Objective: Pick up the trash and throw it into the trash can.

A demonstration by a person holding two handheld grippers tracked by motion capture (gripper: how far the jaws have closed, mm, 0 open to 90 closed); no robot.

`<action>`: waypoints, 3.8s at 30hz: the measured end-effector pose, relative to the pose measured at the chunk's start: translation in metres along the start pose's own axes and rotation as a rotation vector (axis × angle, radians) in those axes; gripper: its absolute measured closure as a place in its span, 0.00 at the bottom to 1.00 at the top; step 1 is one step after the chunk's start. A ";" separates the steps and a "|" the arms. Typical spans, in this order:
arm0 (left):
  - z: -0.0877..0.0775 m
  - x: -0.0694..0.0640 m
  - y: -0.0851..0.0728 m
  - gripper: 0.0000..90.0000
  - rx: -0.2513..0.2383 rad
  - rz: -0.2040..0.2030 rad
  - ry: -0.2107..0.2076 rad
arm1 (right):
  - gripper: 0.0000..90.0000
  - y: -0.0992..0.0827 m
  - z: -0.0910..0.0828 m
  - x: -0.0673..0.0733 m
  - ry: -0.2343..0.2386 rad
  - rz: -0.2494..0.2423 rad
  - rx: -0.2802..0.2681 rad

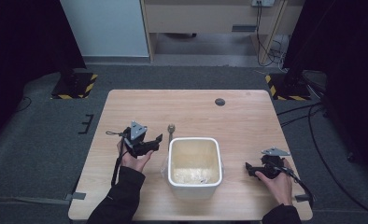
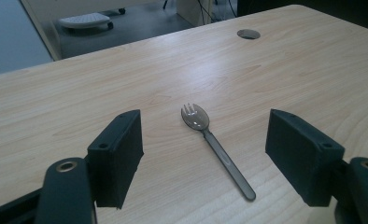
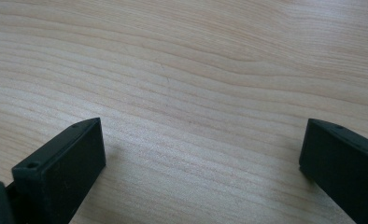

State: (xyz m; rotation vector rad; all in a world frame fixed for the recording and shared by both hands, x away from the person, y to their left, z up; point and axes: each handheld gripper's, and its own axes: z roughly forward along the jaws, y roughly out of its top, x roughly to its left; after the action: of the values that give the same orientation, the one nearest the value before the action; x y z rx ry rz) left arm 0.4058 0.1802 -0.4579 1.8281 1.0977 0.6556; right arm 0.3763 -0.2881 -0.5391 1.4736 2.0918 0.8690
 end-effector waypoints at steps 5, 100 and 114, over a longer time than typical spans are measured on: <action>0.020 0.001 0.001 0.31 0.007 -0.021 0.004 | 0.01 0.000 0.000 0.000 0.000 0.000 0.000; -0.037 -0.024 0.046 0.88 -0.223 0.025 -0.125 | 0.01 0.000 0.000 0.000 0.000 0.000 0.000; -0.049 -0.060 0.056 0.88 -0.268 0.049 -0.239 | 0.01 0.000 0.000 0.000 0.000 0.000 0.000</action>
State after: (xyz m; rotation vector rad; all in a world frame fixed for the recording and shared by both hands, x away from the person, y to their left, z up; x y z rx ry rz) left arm 0.3635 0.1349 -0.3853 1.6560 0.7704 0.5661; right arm 0.3763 -0.2881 -0.5391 1.4738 2.0916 0.8690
